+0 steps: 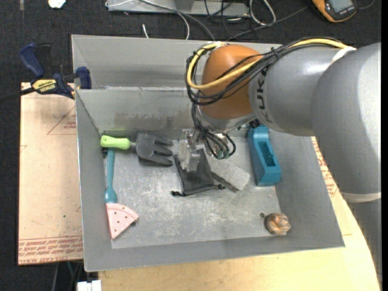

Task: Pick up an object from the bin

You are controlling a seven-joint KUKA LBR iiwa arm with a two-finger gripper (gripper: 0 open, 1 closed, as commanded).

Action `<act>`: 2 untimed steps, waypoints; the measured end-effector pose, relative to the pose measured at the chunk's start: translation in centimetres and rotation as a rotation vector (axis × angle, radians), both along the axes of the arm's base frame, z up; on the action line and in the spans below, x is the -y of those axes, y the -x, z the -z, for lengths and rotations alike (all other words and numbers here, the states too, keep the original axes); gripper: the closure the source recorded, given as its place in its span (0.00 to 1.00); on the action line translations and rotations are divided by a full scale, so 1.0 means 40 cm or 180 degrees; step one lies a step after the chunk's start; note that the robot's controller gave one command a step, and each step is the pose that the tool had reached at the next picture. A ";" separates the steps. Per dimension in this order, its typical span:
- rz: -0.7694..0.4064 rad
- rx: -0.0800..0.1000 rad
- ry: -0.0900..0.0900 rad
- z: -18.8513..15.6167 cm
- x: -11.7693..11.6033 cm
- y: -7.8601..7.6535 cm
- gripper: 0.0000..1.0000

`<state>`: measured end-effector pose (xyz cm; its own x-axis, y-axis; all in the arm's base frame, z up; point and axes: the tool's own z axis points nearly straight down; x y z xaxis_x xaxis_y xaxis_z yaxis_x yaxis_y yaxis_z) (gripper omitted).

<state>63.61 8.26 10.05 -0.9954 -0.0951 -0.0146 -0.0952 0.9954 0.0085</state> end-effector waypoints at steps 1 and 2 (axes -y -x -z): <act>-0.0001 0.0000 -0.0001 0.000 0.000 0.000 0.00; 0.0000 0.0000 -0.0001 0.000 0.000 0.000 0.00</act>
Offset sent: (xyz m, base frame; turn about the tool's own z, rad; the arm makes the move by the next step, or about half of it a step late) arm 0.0000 0.0000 0.0000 0.0000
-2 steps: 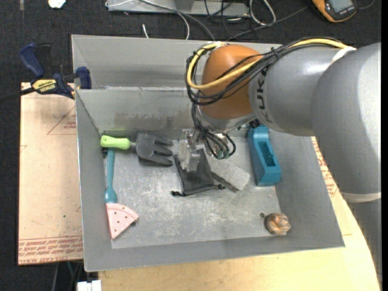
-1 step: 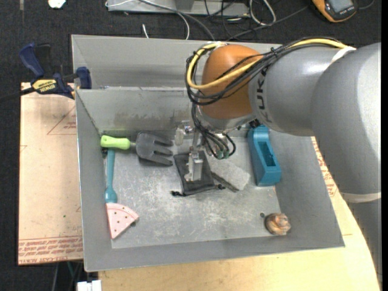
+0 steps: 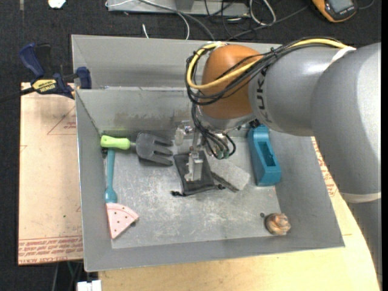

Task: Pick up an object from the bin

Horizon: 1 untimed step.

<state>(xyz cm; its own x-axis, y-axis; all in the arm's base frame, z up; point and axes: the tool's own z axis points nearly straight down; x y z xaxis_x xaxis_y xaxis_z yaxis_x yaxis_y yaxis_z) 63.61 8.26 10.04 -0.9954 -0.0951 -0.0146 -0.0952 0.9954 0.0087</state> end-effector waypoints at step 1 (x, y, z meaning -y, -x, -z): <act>0.0290 0.0002 -0.0011 0.073 0.050 -0.040 1.00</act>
Offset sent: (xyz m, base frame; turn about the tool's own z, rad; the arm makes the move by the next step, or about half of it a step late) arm 0.0000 0.0000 0.0000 0.0000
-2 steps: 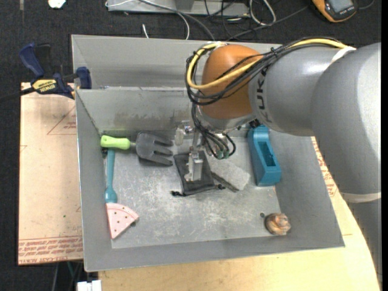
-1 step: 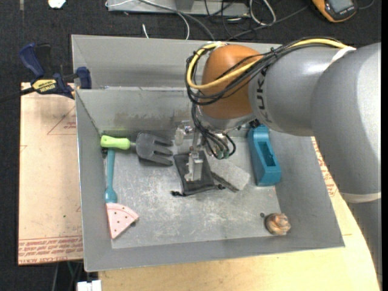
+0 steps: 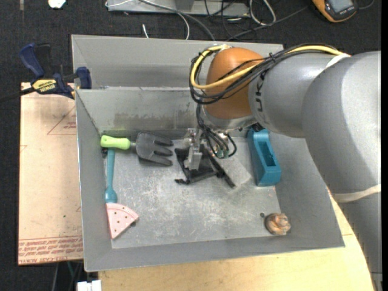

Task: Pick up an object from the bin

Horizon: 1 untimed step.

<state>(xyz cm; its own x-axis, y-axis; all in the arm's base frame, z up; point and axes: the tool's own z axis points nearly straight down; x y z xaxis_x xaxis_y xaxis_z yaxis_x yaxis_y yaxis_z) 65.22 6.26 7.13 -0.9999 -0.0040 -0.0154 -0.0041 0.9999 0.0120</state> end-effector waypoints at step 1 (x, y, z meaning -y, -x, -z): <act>0.0001 0.0000 0.0000 0.000 0.000 0.000 1.00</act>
Offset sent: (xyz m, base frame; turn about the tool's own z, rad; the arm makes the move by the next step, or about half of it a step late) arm -0.0092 -0.0198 0.1221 -0.0213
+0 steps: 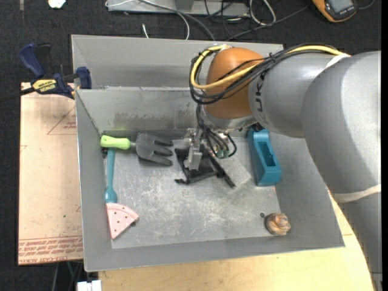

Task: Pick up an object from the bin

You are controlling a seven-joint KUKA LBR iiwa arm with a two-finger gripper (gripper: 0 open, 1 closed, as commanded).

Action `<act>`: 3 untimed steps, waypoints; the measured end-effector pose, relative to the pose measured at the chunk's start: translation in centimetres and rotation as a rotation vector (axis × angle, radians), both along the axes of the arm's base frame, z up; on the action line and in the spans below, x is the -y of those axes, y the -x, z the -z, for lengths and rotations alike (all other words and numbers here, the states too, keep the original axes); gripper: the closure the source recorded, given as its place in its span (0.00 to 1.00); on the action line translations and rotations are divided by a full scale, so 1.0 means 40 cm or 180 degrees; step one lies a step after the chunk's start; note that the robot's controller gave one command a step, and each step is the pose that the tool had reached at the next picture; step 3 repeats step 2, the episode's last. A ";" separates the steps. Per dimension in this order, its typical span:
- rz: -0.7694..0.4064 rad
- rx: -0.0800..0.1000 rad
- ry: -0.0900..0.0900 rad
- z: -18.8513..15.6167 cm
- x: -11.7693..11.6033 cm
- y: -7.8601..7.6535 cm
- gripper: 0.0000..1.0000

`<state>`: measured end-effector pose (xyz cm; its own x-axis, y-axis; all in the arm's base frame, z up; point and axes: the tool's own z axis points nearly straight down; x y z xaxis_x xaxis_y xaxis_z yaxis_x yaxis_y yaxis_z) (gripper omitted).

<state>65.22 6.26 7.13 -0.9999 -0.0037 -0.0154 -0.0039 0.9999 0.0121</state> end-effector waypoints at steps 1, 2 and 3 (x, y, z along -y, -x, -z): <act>-0.0038 -0.0005 0.0001 -0.180 0.029 0.016 1.00; 0.0004 0.0004 -0.0007 -0.318 0.008 0.033 1.00; 0.0004 0.0004 -0.0007 -0.318 0.008 0.033 1.00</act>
Offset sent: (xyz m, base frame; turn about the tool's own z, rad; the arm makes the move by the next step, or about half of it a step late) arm -0.0148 -0.0043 0.1230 0.0028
